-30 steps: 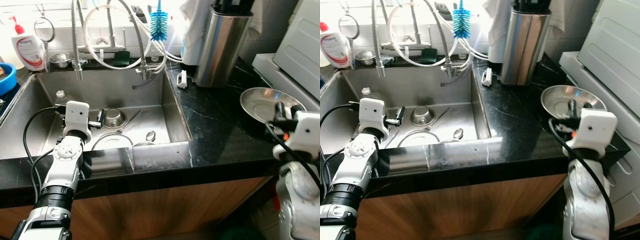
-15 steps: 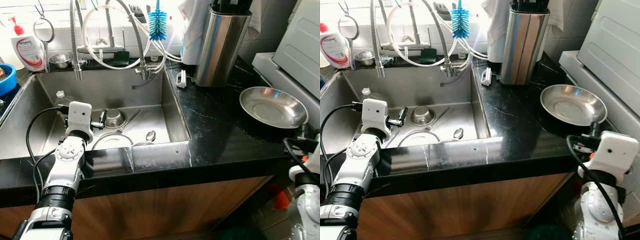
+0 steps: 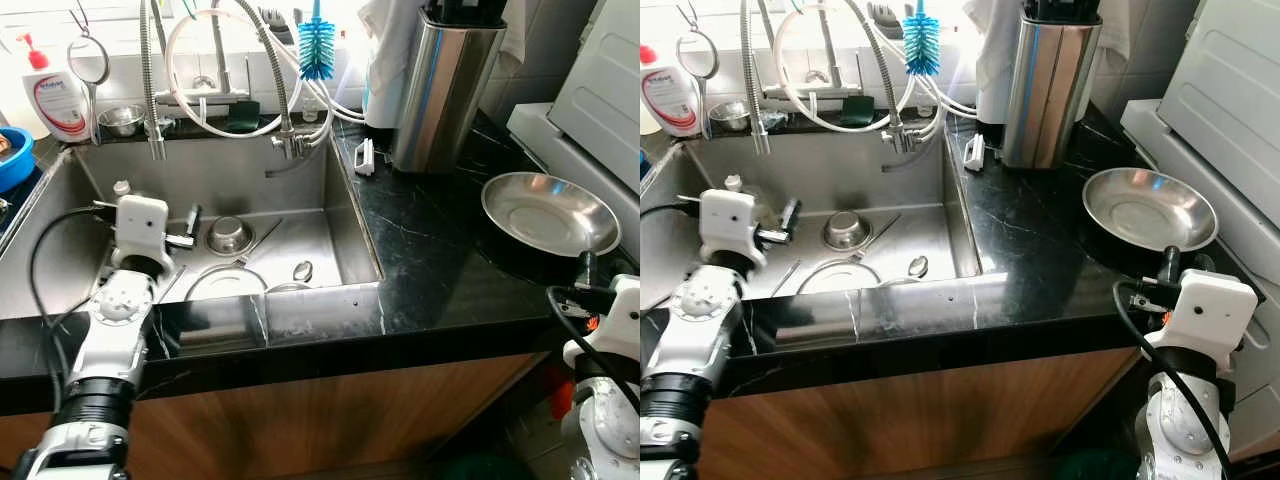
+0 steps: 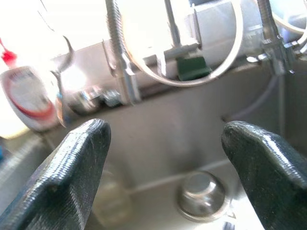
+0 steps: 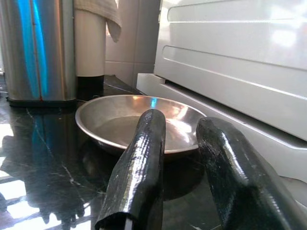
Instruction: Kitchen organization
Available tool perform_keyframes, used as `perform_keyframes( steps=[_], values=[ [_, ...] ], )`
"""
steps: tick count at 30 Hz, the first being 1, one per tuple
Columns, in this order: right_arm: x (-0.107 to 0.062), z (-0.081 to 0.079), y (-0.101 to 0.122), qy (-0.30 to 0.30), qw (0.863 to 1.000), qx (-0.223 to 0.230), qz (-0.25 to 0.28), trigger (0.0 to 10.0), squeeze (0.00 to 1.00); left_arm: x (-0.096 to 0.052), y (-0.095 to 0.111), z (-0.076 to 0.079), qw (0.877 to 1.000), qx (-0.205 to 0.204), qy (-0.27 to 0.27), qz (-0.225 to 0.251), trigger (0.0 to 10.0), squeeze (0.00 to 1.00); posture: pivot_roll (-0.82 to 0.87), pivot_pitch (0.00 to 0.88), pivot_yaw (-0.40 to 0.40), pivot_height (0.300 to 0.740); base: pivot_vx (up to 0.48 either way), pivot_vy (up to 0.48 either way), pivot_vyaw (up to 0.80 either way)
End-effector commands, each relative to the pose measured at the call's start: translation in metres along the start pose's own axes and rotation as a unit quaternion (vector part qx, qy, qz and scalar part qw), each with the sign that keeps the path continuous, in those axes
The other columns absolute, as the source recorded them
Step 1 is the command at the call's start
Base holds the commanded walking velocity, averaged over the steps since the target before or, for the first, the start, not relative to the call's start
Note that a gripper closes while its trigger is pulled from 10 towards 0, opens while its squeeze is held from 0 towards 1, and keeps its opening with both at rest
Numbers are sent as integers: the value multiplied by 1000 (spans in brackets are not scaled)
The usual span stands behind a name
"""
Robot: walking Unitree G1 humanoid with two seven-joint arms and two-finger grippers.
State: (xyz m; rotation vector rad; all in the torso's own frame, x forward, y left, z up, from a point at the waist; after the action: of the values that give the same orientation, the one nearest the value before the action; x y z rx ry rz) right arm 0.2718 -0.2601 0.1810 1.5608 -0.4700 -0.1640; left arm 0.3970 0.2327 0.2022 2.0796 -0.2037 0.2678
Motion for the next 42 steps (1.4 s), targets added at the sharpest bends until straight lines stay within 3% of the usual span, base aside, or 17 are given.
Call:
perform_keyframes(
  steps=[1, 5, 8, 9, 12, 24, 35, 38, 42],
  values=[
    [-2, 1, -1, -2, 1000, -2, -1, 10000, 0, -5, 10, -9, 1000, 20, -2, 24, 10000, 0, 11, 10, -3, 740, 0, 0, 0],
    [-4, 2, 0, -2, 1000, -6, 2, 10000, 0, -17, 23, -32, 998, 47, 9, 40, 10000, 0, 14, 1, 4, 740, 0, 0, 0],
    [-5, 3, 0, -2, 1000, -7, 3, 10000, 0, -24, 24, -37, 998, 50, 13, 40, 10000, 0, 17, 0, 6, 740, 0, 0, 0],
    [-5, 3, 0, -2, 1000, -7, 3, 10000, 0, -24, 24, -37, 998, 50, 13, 40, 10000, 0, 17, 0, 6, 740, 0, 0, 0],
    [-5, 7, 0, -5, 1000, -10, 3, 10000, 0, -44, 17, -37, 998, 52, 25, 21, 10000, 0, 15, 0, 4, 740, 0, 0, 0],
    [-10, 15, 4, -13, 1000, -15, 10, 10000, 0, -65, 17, -23, 999, 44, 25, 0, 10000, 0, 2, 0, 11, 740, 0, 0, 0],
    [-16, 12, 4, -11, 1000, -10, 9, 10000, 0, -81, 24, -12, 998, 48, 33, -8, 10000, 0, 8, 0, 10, 740, 0, 0, 0],
    [-19, 17, 2, -21, 1000, -9, 4, 10000, 0, -83, 24, -10, 997, 80, 17, 1, 10000, 0, 4, 0, 9, 740, 0, 0, 0],
    [-19, 26, 1, -37, 999, -7, -4, 10000, 0, -81, 16, -13, 997, 73, 25, -13, 10000, 0, -4, 0, 7, 740, 0, 0, 0]
  ],
)
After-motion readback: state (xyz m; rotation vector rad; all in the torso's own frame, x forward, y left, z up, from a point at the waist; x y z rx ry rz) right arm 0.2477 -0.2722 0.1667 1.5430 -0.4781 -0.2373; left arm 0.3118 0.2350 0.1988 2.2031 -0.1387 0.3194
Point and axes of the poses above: a point about 5 cm out from each wrist's last joint towards the gripper, its own x axis pointing out of the wrist towards the gripper, its own y axis along the axis of the wrist's last joint, z = x × y, the point moved 6 cm from there along x, pointing out of the wrist towards the gripper, and after that the axes turned 11 degrees about x, right-handed, at the moved point
